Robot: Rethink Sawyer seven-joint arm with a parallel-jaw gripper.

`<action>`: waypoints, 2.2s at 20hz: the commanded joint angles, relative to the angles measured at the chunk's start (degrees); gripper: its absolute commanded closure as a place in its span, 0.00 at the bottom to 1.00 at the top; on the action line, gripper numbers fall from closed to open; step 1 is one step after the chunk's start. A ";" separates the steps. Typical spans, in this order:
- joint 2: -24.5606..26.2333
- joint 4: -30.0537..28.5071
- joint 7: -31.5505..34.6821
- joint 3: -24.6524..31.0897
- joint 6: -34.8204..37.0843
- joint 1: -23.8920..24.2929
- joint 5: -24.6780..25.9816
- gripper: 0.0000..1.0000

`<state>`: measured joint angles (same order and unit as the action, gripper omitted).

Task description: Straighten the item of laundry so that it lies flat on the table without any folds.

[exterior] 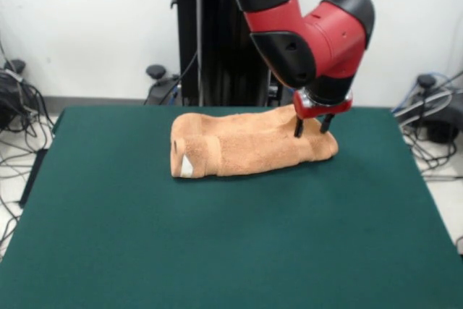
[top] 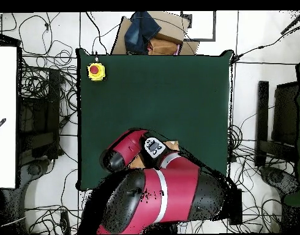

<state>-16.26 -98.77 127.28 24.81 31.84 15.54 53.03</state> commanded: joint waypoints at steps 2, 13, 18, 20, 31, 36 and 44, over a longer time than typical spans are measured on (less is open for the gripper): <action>-0.60 3.19 -17.32 4.46 4.84 0.41 1.46 0.00; -2.36 2.02 -18.22 5.22 7.16 0.76 0.07 0.00; -3.32 -0.05 -17.77 5.69 6.50 1.32 0.44 0.00; -4.10 -0.87 -17.69 5.89 6.71 1.41 0.17 0.00; -3.74 -3.82 -13.52 3.88 1.63 0.36 3.75 0.00; -2.16 -5.01 -8.99 3.18 -0.56 -0.62 3.41 0.00; -1.75 -4.51 -7.01 1.61 -1.98 -2.25 5.29 0.00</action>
<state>-20.00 -103.53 127.28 26.67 32.61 14.58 53.07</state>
